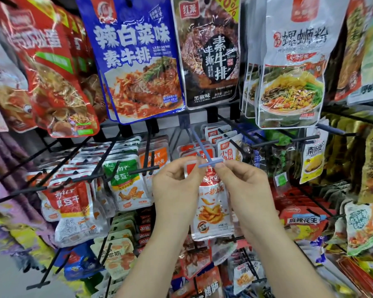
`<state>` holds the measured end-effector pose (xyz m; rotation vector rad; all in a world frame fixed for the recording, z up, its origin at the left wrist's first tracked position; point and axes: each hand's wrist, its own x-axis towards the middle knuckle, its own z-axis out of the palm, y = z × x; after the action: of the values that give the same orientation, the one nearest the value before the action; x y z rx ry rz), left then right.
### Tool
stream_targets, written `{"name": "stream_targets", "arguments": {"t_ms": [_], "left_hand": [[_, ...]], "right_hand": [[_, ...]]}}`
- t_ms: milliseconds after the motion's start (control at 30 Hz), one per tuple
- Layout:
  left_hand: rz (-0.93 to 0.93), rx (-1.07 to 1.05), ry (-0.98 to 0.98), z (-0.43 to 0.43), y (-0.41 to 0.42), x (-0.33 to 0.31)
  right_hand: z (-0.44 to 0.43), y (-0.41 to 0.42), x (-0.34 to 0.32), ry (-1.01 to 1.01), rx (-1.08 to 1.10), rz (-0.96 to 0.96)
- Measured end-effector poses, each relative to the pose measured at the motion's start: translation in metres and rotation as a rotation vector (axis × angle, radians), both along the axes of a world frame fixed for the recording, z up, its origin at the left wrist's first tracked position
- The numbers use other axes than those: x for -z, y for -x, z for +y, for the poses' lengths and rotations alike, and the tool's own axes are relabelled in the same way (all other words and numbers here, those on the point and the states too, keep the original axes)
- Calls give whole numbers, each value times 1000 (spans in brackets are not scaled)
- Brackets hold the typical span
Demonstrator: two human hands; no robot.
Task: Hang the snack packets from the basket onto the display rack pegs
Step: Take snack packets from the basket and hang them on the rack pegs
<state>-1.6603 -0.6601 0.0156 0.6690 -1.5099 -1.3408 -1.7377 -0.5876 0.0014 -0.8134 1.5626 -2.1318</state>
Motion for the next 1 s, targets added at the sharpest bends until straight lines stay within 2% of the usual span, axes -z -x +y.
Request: {"name": "stream_targets", "arguments": {"t_ms": [100,267,433,667,867,1000], "left_hand": [[-39,24,-12,-2,0,1],[-48,87,-123,-9,-2,2],[-78,132,-57,-11,-7,1],[-105,96,-58,-11,0,-2],[-65,165,-45,-17,-4,5],[-29,163,-43,-17,0,7]], "right_hand": [[-2,2,-1,-7,-14,-13],[-3,9,0,-51,-33,68],[-3,13,2,-84,-63,118],[-3,17,0,-72,-99,-27],[-3,24,1,-134,-80,210],[-4,27,4,-126,-72,258]]}}
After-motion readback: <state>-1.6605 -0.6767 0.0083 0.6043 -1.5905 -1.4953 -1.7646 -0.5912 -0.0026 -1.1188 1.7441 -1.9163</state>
